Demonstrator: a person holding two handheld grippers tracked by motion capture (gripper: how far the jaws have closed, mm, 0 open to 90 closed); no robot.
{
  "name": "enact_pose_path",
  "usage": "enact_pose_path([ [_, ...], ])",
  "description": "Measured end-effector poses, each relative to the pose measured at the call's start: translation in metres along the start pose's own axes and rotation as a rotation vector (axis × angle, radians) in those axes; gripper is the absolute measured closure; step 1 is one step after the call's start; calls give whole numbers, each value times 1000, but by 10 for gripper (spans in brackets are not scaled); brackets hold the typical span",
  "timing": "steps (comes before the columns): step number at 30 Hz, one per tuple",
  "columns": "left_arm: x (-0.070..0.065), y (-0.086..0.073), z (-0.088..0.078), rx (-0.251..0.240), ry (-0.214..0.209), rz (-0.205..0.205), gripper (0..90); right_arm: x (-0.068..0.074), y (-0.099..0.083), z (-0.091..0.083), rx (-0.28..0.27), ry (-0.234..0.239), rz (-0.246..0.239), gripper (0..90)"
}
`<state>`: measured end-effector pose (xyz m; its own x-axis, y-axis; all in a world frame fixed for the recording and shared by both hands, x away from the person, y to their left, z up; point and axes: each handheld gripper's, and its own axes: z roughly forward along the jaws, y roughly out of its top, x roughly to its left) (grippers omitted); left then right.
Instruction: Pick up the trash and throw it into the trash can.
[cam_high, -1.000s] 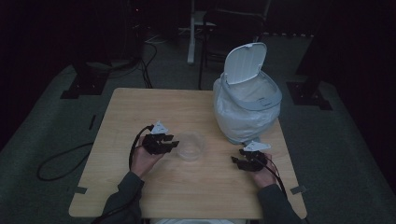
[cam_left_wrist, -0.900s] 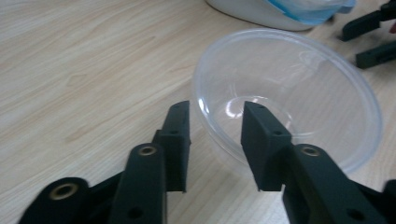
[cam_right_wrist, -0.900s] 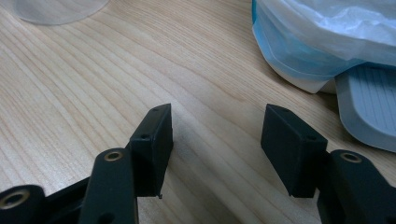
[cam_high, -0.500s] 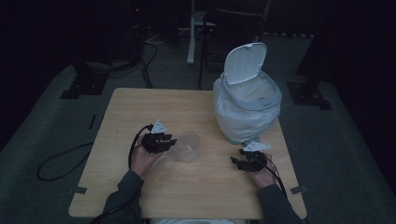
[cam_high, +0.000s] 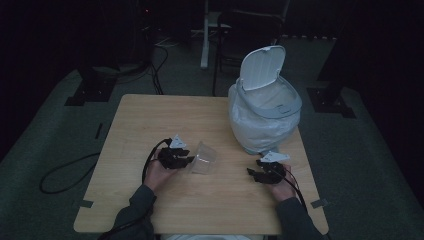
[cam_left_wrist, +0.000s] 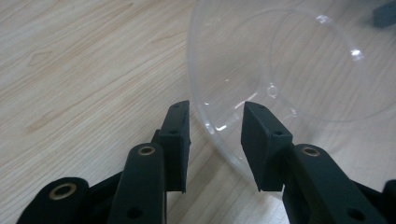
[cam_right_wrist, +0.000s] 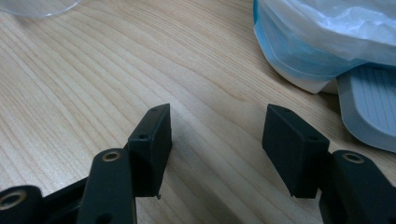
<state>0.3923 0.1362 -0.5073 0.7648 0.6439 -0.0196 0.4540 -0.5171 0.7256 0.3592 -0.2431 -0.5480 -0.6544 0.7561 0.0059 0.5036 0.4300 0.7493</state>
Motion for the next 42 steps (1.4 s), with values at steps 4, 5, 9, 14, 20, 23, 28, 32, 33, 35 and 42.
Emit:
enact_pose_path([
  [4,0,4,-11,-48,-4,-16,620,0,0,0,0,1,0,414],
  [5,-1,5,-15,-66,-4,-25,616,0,0,0,0,0,0,414],
  [9,0,9,-32,-119,-36,-57,610,0,0,0,0,0,-1,413],
  [14,-7,11,-44,-182,-99,-59,583,0,0,0,0,-1,-1,413],
  [20,-16,13,-37,-177,-138,-40,583,0,0,0,-1,-2,-3,413],
  [23,-16,12,-29,-148,-122,-31,612,0,0,0,0,-2,-2,412],
  [28,-16,9,-13,-97,-60,2,727,0,0,0,0,-1,-2,412],
  [32,-15,8,-11,-100,-49,5,800,0,0,0,-1,-1,-3,412],
  [33,-14,10,-11,-101,-29,18,817,0,0,0,-1,-1,-3,412],
  [35,-14,10,-12,-106,-21,20,824,0,0,0,-1,-1,-3,412],
  [42,-8,11,-19,-118,-9,13,841,0,0,0,-1,-1,-2,409],
])
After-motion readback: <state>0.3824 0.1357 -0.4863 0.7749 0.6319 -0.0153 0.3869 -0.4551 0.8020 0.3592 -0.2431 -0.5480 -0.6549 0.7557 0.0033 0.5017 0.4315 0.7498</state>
